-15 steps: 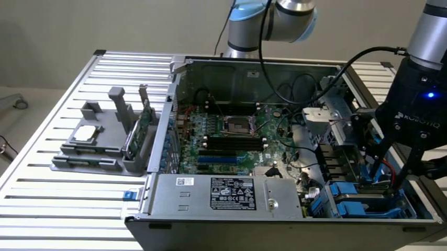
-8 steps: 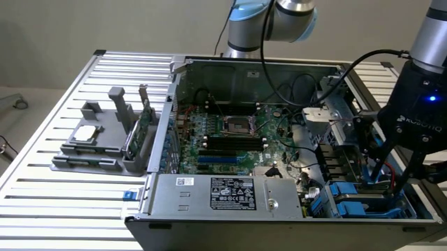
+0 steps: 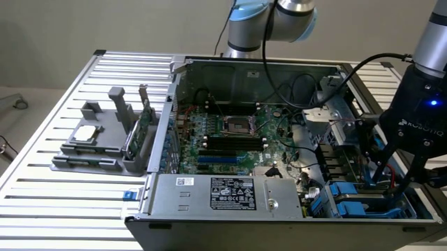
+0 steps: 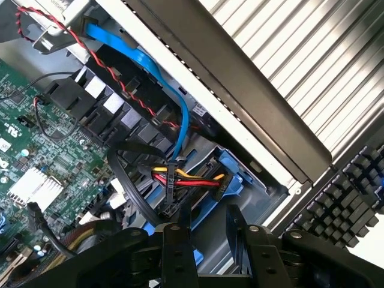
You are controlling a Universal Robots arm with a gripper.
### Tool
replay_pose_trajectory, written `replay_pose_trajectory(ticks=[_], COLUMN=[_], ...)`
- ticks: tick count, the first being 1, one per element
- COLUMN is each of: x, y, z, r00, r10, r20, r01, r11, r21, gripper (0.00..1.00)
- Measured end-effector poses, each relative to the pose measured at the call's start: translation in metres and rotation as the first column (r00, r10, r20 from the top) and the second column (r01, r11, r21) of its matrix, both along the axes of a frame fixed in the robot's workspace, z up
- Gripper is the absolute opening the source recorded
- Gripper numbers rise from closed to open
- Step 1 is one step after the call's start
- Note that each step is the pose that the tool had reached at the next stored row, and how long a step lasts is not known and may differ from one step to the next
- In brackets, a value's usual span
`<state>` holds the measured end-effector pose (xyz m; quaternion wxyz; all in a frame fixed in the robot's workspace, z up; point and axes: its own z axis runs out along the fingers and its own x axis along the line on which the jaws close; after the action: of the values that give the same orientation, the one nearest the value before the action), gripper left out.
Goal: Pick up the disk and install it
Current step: 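Insert the second disk wire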
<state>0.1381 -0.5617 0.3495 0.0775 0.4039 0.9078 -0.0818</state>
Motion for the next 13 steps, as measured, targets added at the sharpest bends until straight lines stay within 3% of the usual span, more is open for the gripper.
replay_pose_trajectory(ticks=[10,12,13], x=[0.0024,0.0034,0.0041], y=[-0.0006,-0.0012,-0.0016], z=[-0.0008,-0.0005,0.0002], r00=[0.9991,0.9990,0.9990], r10=[-0.043,-0.045,-0.045], r20=[-0.0002,-0.0033,-0.0078], r01=[0.043,0.045,0.045], r11=[0.9991,0.9990,0.9990], r21=[0.0001,0.0015,0.0039], gripper=[0.37,0.37,0.37])
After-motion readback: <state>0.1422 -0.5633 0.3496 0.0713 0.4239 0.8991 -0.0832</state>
